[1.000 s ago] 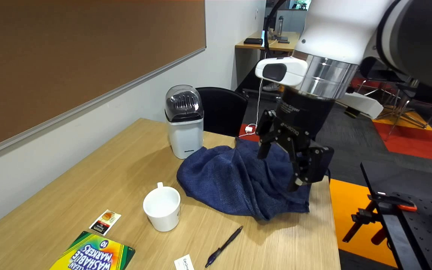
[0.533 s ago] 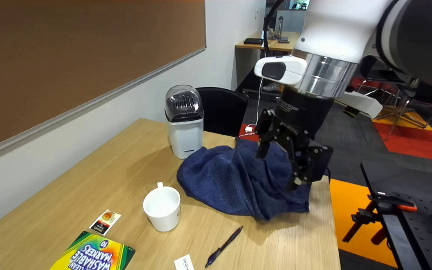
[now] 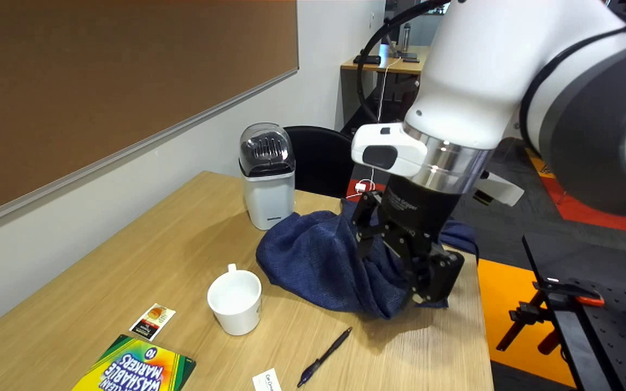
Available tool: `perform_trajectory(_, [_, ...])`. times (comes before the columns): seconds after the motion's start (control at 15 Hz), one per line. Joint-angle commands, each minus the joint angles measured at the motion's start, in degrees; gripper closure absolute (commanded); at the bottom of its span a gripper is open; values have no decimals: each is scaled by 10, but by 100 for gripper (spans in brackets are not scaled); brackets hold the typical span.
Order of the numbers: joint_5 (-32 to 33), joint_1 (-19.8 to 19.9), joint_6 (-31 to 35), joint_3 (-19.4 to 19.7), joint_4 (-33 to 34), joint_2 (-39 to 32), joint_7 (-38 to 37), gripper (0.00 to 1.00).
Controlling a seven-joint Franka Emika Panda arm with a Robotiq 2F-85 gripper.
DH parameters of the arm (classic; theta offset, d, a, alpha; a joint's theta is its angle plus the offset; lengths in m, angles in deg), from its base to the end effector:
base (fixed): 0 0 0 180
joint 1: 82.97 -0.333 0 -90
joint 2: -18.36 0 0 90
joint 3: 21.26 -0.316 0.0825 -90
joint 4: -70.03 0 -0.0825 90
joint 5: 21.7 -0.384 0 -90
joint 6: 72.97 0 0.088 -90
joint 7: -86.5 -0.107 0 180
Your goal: Put the pen inside the white mug
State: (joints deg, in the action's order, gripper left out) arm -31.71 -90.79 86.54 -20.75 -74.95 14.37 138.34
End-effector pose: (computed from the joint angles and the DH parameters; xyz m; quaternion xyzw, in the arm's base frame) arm 0.4755 0.0531 0.2665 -0.9015 -0.4213 -0.0990 0.0001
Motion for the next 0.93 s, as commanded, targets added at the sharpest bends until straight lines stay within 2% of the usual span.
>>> perform_trajectory(0.0, [13, 32, 42, -38, 45, -81, 39, 0])
perform_trajectory(0.27, [40, 69, 45, -75, 99, -158, 50, 0])
perform_trajectory(0.53, [107, 84, 28, -81, 158, -223, 38, 0])
perform_trajectory(0.87, [154, 95, 21, -92, 214, -288, 39, 0])
